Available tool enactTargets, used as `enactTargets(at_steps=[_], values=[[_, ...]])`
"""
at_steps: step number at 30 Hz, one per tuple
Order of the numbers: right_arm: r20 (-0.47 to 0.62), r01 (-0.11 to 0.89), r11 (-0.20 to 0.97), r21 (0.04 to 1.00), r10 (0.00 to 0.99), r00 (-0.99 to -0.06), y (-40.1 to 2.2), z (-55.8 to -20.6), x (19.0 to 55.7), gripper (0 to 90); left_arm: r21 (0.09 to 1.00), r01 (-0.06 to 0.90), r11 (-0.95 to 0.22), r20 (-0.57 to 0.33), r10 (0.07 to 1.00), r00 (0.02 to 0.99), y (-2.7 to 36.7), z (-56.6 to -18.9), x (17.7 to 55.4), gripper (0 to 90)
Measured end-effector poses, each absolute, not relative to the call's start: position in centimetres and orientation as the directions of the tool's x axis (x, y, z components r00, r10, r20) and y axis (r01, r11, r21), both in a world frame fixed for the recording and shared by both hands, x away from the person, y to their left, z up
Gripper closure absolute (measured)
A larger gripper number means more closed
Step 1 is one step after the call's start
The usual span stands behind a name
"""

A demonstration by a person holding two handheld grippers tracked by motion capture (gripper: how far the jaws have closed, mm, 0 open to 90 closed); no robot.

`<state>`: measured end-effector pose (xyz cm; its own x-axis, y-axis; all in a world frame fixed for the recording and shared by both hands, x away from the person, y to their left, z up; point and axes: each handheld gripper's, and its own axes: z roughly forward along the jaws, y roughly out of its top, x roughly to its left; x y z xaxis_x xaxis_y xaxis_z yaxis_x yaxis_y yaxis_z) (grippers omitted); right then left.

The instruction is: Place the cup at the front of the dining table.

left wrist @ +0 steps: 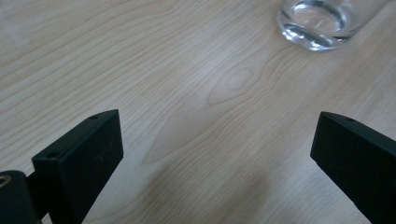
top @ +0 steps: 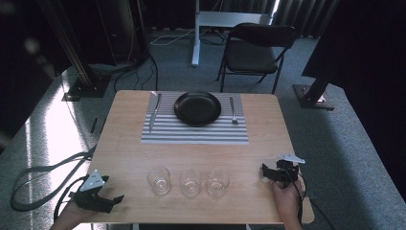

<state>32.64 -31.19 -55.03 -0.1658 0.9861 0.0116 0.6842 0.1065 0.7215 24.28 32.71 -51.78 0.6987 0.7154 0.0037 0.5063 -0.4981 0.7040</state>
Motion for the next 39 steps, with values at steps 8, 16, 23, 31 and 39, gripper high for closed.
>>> enactTargets(at_steps=[8,16,23,31,39], values=[[0.012,0.684,0.106,0.721,0.986,-0.166,-31.2,-55.0,32.6,12.1,0.719,0.479,-0.504,0.002,0.691,0.723,31.9,-51.0,24.2,2.8],[0.011,0.684,0.107,0.721,0.986,-0.166,-31.2,-55.0,32.6,12.1,0.735,0.430,-0.525,0.011,0.643,0.766,29.8,-50.1,24.3,2.8],[0.012,0.684,0.107,0.721,0.986,-0.166,-31.2,-55.0,32.6,12.1,0.754,0.392,-0.528,0.013,0.609,0.793,28.5,-49.2,24.5,2.8],[0.011,0.684,0.107,0.721,0.986,-0.166,-31.2,-55.0,32.6,12.1,0.765,0.369,-0.528,0.009,0.582,0.813,27.7,-48.6,24.5,2.8],[0.011,0.684,0.107,0.721,0.986,-0.166,-31.2,-55.0,32.6,12.1,0.795,0.331,-0.509,-0.002,0.542,0.840,26.6,-47.1,25.1,2.8]])
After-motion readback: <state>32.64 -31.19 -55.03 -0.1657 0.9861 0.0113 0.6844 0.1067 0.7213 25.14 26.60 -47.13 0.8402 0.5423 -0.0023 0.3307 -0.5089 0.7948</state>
